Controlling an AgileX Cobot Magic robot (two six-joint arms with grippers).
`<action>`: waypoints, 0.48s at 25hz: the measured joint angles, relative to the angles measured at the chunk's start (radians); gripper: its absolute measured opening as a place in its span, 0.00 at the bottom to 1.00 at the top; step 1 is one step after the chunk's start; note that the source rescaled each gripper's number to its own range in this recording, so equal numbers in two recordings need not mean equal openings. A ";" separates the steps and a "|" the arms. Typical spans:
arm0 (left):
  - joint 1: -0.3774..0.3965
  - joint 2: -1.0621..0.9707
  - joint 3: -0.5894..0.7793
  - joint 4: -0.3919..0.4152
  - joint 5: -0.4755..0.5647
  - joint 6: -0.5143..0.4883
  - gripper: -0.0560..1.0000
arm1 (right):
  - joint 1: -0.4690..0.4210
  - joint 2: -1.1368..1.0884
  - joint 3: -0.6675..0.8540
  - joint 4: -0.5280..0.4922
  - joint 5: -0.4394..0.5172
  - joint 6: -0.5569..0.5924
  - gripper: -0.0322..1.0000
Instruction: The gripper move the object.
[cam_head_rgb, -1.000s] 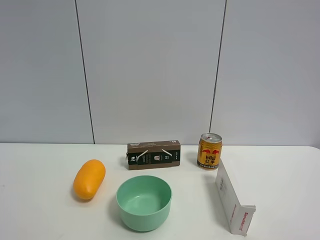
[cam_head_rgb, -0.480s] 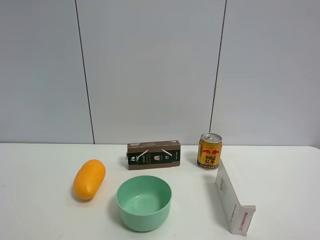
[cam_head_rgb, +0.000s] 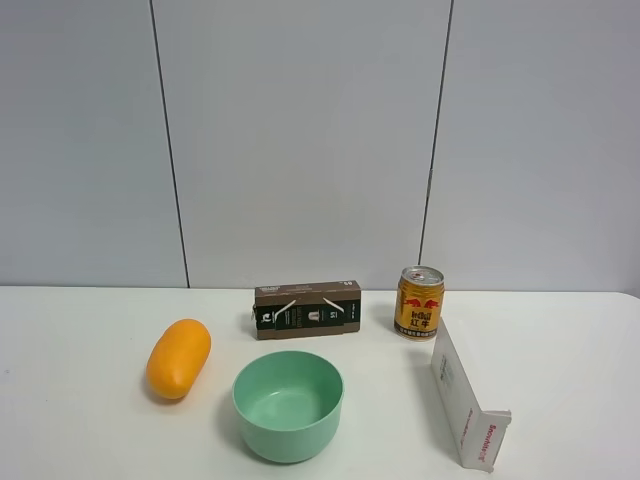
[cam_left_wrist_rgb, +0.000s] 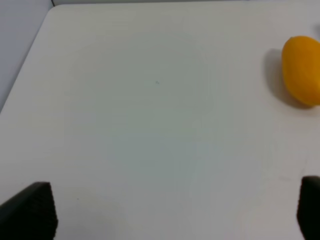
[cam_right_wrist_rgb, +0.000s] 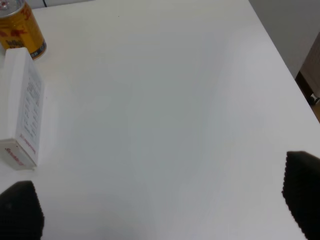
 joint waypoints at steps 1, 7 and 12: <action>0.000 0.000 0.000 0.000 0.000 0.000 1.00 | 0.000 0.000 0.000 0.000 0.000 0.000 1.00; 0.000 0.000 0.000 -0.003 0.000 -0.004 1.00 | 0.000 0.000 0.000 0.000 0.000 0.000 1.00; 0.000 0.000 0.000 -0.007 0.000 -0.004 1.00 | 0.000 0.000 0.000 0.000 0.000 0.000 1.00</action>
